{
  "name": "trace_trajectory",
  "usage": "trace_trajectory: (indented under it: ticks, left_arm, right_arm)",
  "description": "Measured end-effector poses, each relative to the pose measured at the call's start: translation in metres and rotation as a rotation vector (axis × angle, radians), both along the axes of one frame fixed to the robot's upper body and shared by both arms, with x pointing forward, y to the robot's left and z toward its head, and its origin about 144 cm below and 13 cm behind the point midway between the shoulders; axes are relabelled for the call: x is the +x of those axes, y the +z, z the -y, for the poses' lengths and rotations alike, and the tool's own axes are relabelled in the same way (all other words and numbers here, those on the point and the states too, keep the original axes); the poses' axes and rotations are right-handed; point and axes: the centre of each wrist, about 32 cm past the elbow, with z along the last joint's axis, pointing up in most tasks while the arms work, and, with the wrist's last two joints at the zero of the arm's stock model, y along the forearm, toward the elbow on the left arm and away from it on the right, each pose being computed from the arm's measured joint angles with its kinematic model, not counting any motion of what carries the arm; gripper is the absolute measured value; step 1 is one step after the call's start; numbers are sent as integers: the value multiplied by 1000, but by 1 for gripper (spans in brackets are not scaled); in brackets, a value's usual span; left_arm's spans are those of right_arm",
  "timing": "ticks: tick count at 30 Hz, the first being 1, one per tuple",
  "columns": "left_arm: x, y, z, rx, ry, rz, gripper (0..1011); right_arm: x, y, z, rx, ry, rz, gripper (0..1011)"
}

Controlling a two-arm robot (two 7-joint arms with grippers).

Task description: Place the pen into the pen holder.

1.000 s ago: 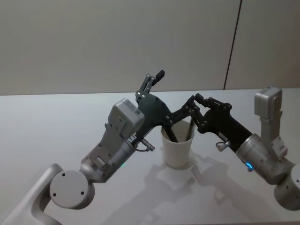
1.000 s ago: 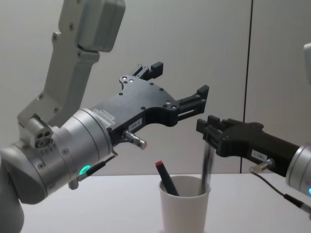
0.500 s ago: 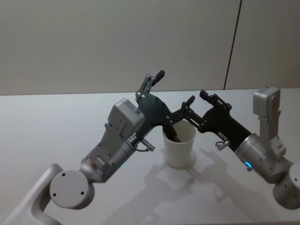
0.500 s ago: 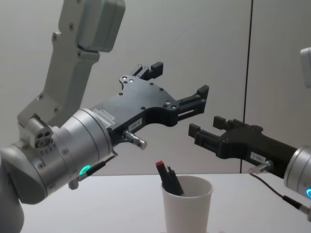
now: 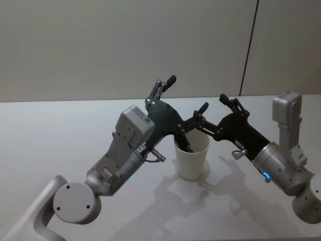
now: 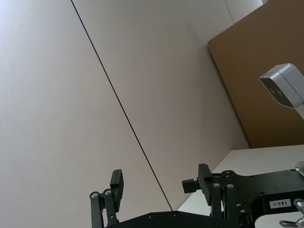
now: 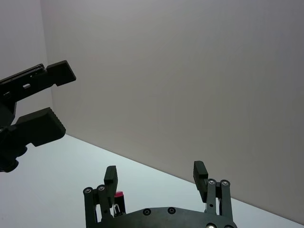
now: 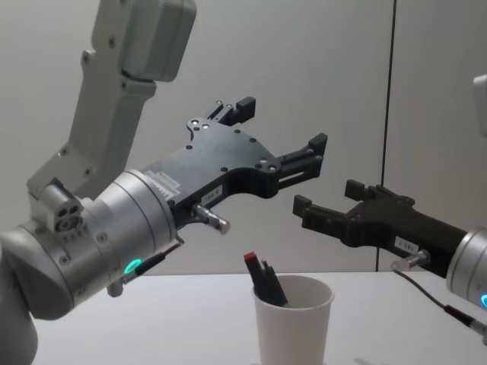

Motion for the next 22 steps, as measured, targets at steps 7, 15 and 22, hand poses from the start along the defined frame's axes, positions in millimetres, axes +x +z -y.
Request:
trace_trajectory:
  ticks: [7, 15, 22]
  left_arm:
    - [0, 0, 0, 0, 0, 0, 1003]
    - [0, 0, 0, 0, 0, 0, 1003]
    - [0, 0, 0, 0, 0, 0, 1003]
  right_arm:
    - [0, 0, 0, 1, -2, -1, 1001]
    - [0, 0, 1, 2, -4, -1, 1002]
    - [1, 0, 1, 2, -5, -2, 1002]
